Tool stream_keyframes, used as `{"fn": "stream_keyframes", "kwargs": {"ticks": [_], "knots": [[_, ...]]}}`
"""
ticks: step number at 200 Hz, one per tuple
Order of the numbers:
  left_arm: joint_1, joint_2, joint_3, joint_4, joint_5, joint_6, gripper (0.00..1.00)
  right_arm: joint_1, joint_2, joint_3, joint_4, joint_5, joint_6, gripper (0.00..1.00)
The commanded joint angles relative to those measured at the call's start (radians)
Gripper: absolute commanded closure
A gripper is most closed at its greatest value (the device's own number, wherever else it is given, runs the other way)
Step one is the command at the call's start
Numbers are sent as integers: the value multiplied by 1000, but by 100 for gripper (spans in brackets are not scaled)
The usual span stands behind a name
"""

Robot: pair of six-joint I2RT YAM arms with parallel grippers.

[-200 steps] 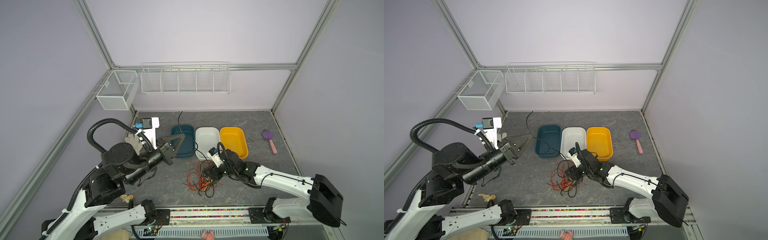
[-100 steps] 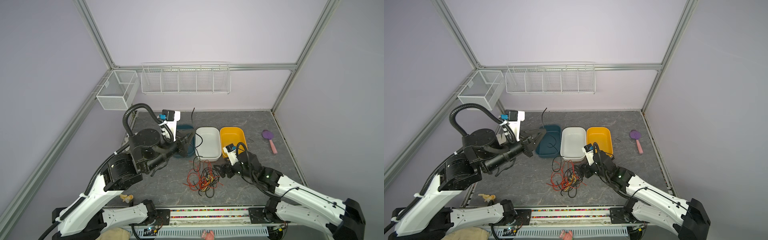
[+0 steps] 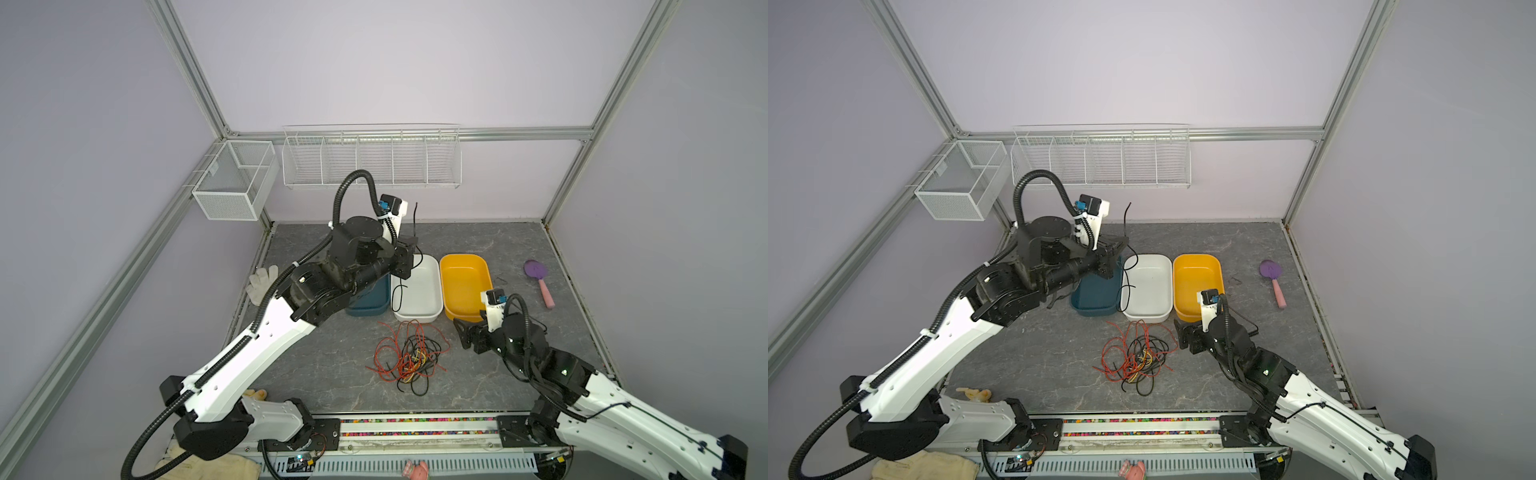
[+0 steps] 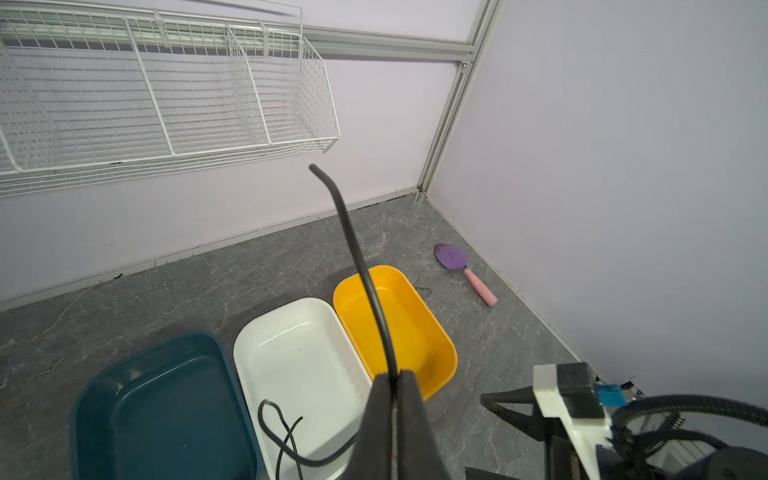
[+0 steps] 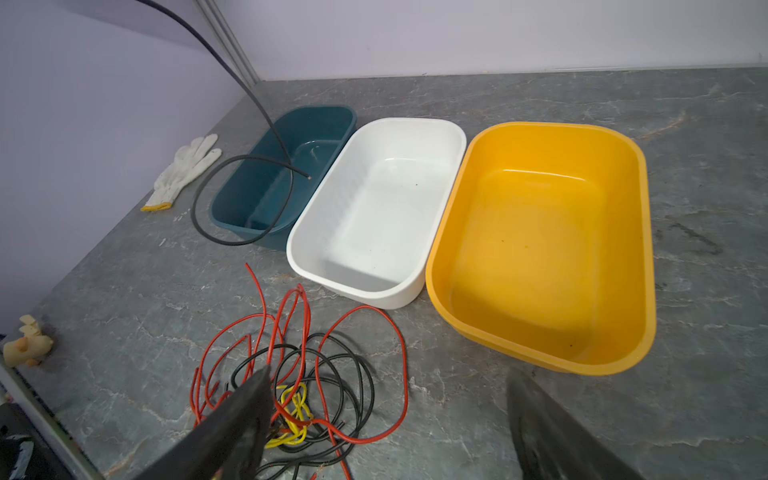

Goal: Untangle the cables
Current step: 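Pull the black wire up and over into the white tub with the left gripper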

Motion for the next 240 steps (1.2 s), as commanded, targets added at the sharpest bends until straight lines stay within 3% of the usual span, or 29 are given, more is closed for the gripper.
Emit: {"fn": "stream_keyframes", "kwargs": {"ticks": [1,102,240], "knots": [[14,53,53,22,13,68,100,-7,-26,-22,-6,61,33,11],[55,269,170,17,-6,146,100,-8,-153,-97,55,79,29,11],[87,350,94,56,5,150,100,-8,-165,-118,87,48,15,11]]}}
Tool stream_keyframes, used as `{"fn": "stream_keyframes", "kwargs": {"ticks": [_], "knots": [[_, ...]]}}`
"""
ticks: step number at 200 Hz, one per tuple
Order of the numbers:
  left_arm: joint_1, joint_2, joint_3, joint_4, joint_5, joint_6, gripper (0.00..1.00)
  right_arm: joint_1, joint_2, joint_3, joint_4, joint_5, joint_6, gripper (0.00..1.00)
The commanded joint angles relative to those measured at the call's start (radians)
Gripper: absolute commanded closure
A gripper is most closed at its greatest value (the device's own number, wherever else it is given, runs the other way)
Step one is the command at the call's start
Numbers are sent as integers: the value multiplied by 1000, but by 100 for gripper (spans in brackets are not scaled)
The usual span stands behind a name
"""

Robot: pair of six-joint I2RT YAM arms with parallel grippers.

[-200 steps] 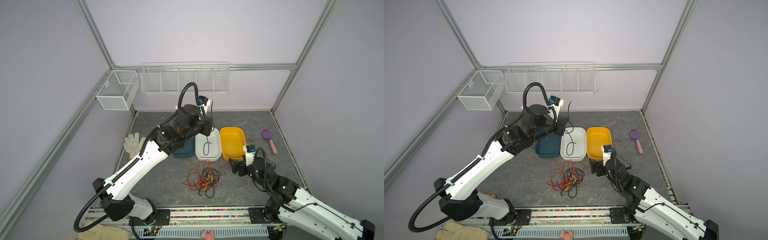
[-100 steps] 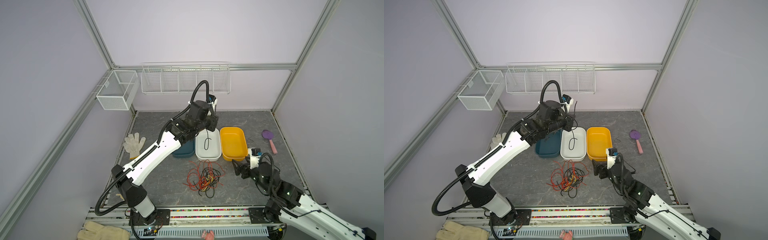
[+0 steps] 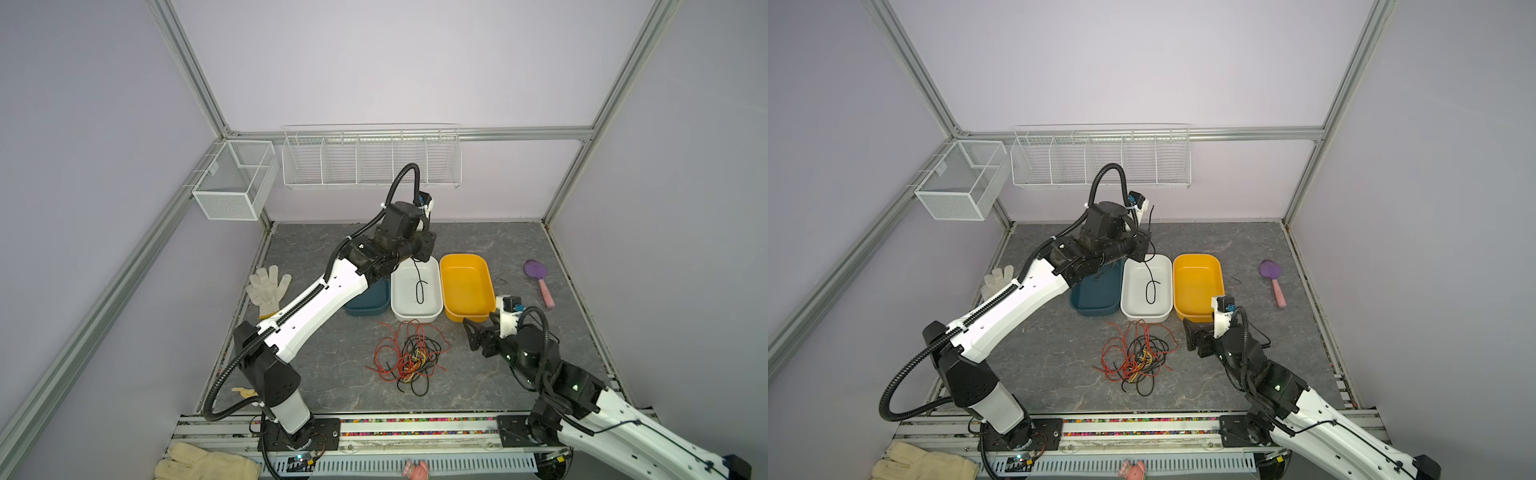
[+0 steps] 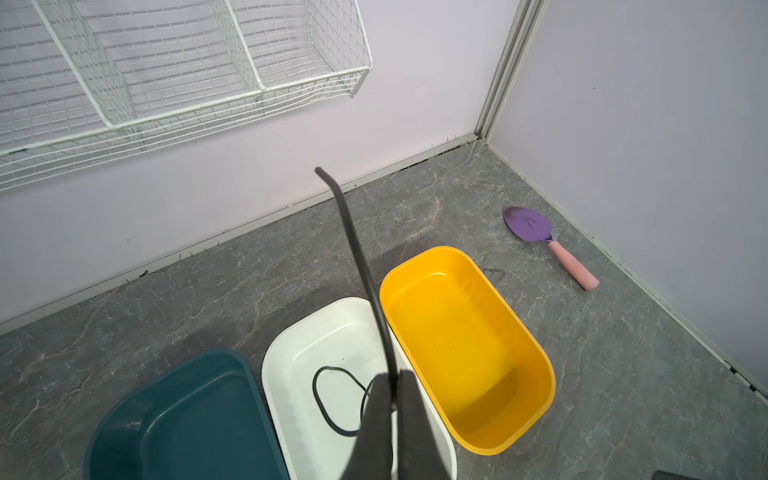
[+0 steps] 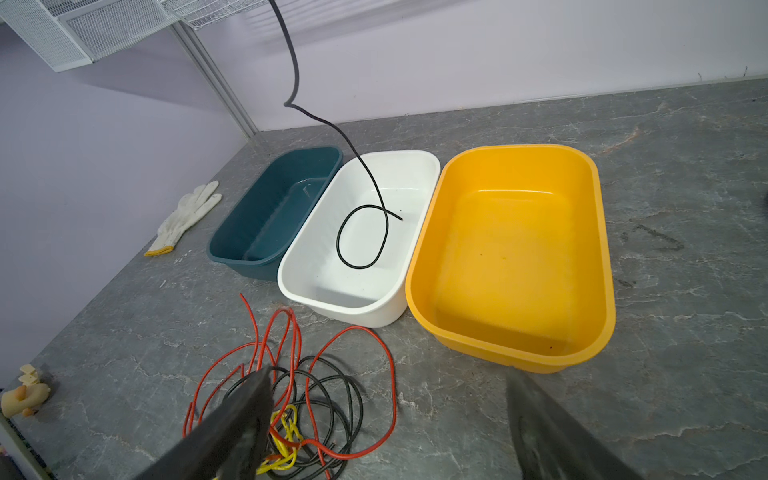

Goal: Untangle the cables
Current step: 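Pull the black wire up and over into the white tub with the left gripper, then lower the black wire into the white tub and open the left gripper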

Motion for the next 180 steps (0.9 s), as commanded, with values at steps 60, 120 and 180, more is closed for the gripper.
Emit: {"fn": "stream_keyframes", "kwargs": {"ticks": [60,120,180], "knots": [[7,36,-73,19,28,13,100,-6,-4,-6,34,-9,-7,11],[6,23,-154,47,41,-2,100,-6,-2,-6,35,-14,-7,11],[6,22,-237,89,65,-32,100,-6,-4,-6,36,-21,-7,11]]}}
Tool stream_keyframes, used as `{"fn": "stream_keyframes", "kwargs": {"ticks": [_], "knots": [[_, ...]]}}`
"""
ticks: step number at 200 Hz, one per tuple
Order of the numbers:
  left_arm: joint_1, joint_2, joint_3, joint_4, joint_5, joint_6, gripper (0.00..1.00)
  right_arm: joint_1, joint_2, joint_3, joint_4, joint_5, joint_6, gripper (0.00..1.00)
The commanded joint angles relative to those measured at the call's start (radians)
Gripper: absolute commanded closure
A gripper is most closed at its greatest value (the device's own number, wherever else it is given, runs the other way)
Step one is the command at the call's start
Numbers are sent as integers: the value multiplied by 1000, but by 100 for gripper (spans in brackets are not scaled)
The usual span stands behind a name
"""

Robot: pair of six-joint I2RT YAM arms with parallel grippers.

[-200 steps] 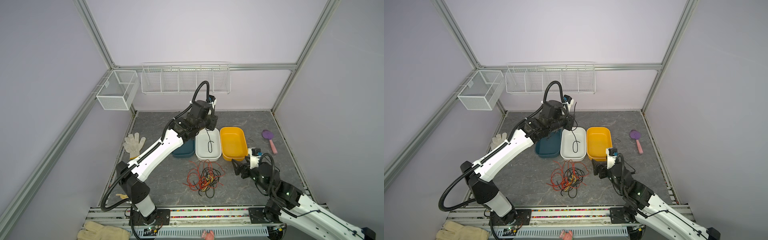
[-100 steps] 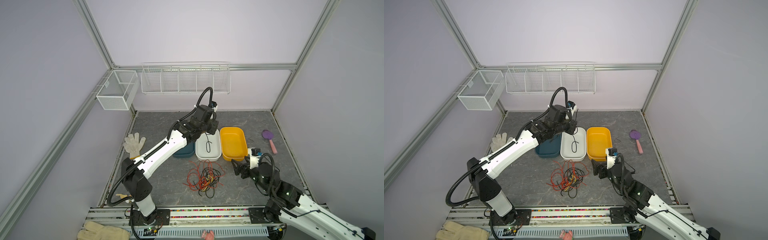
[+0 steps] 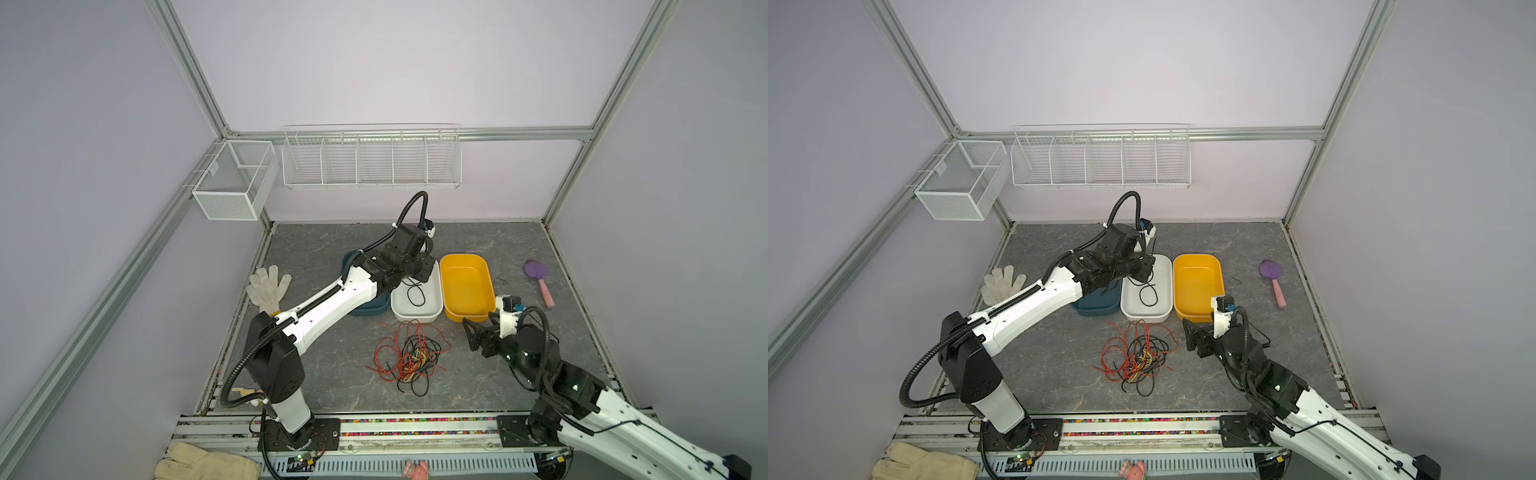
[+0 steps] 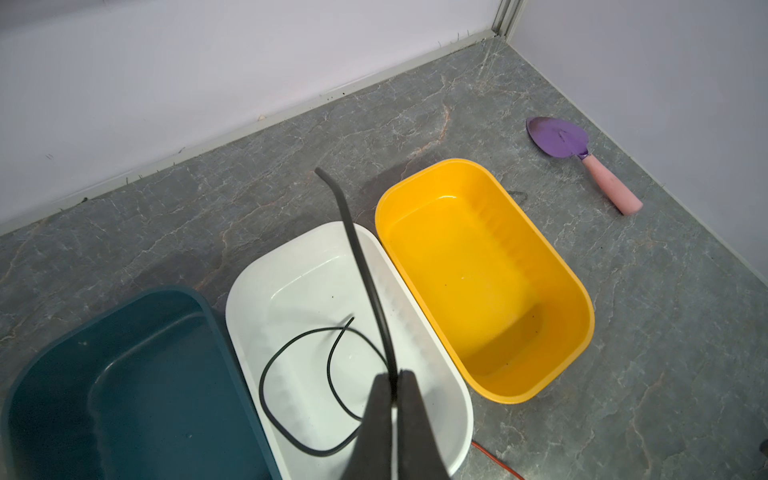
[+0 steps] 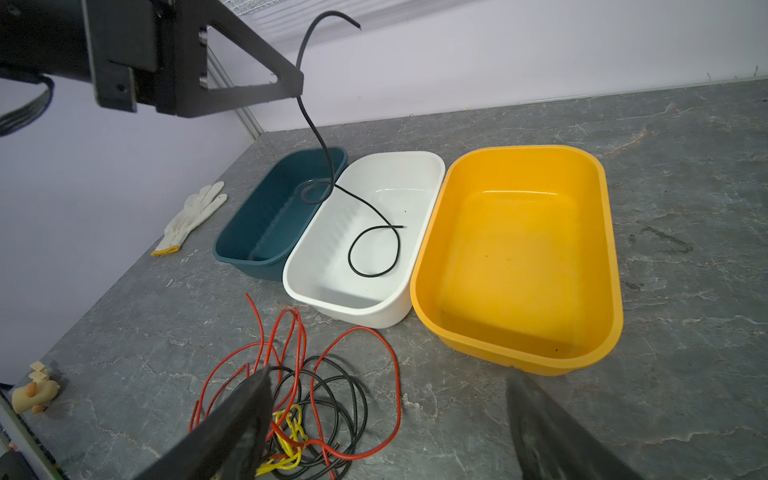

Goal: Untangle the cables
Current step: 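Lower the black wire into the white tub and open the left gripper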

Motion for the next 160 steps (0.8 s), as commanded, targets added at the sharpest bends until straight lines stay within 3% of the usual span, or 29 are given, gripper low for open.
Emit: {"fn": "stream_keyframes", "kwargs": {"ticks": [1,160], "knots": [[7,-3,-27,31,24,-16,100,-6,-4,-6,29,-9,-7,11],[7,72,-101,21,69,-60,100,-6,-7,-8,30,-13,-7,11]]}}
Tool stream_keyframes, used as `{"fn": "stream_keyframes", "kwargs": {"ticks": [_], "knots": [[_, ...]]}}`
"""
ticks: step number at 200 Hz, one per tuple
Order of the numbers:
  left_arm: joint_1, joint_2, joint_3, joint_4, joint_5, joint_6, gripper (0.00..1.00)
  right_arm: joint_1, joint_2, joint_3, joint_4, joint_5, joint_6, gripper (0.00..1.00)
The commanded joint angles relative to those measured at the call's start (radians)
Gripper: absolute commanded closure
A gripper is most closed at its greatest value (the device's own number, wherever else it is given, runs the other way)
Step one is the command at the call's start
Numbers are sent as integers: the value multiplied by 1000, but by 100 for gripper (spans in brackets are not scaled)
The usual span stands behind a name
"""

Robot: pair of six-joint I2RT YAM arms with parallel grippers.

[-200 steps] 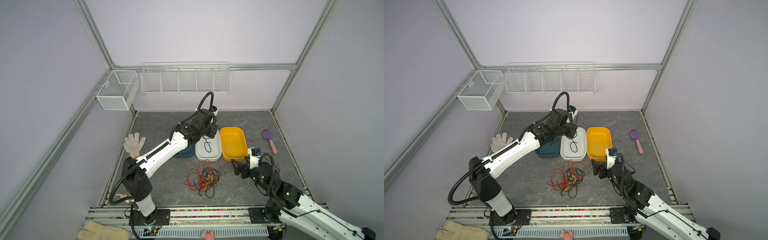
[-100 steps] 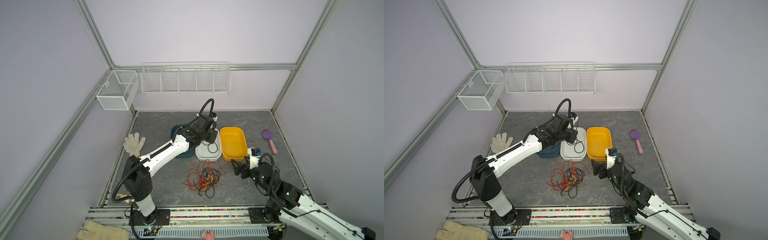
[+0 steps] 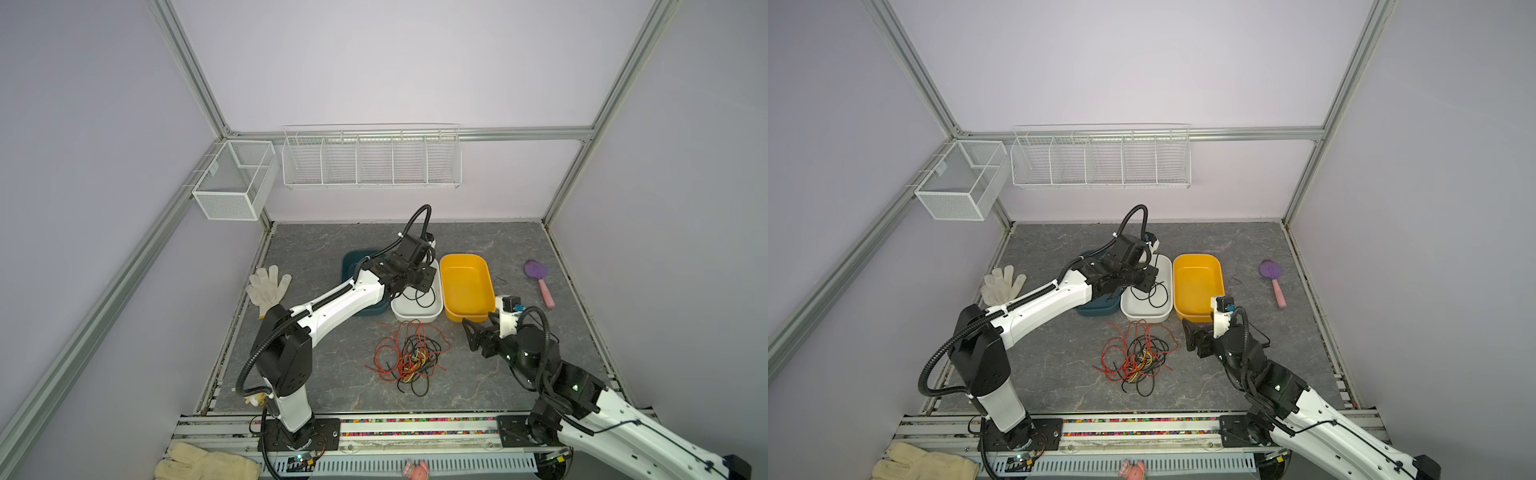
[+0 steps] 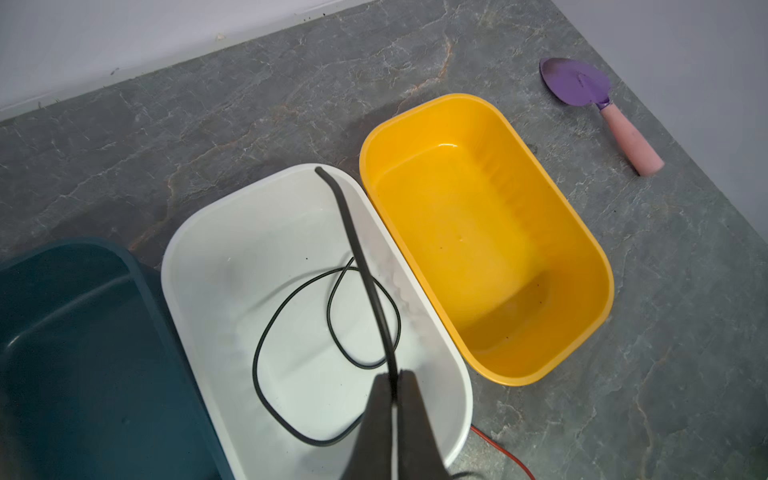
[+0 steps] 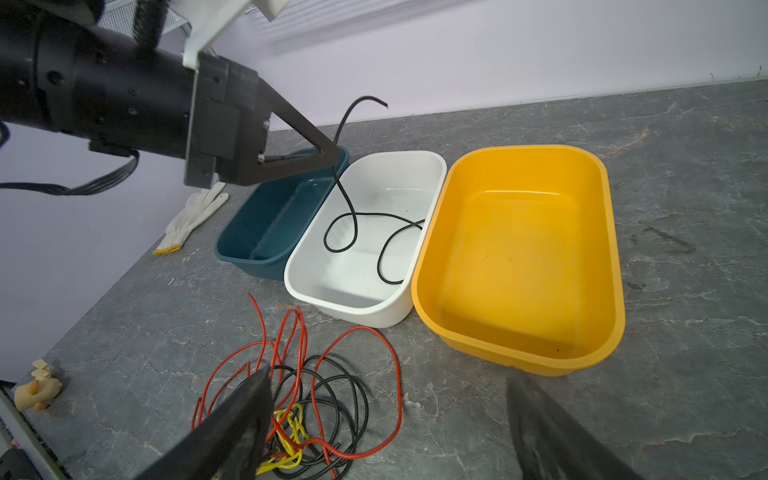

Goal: Untangle the cables
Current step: 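Lower the black wire into the white tub and open the left gripper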

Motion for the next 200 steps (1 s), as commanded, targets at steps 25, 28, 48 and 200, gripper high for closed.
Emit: {"fn": "stream_keyframes", "kwargs": {"ticks": [25,28,48,200], "knots": [[5,18,-43,2,14,-11,100,-5,-10,-8,30,-8,-5,11],[4,19,-44,2,14,-12,100,-6,-10,-9,30,-9,-6,11],[4,24,-55,7,13,-14,100,-6,-10,-11,32,-9,-4,11],[4,59,-101,33,13,-26,100,-6,-2,-11,38,-15,-4,11]]}}
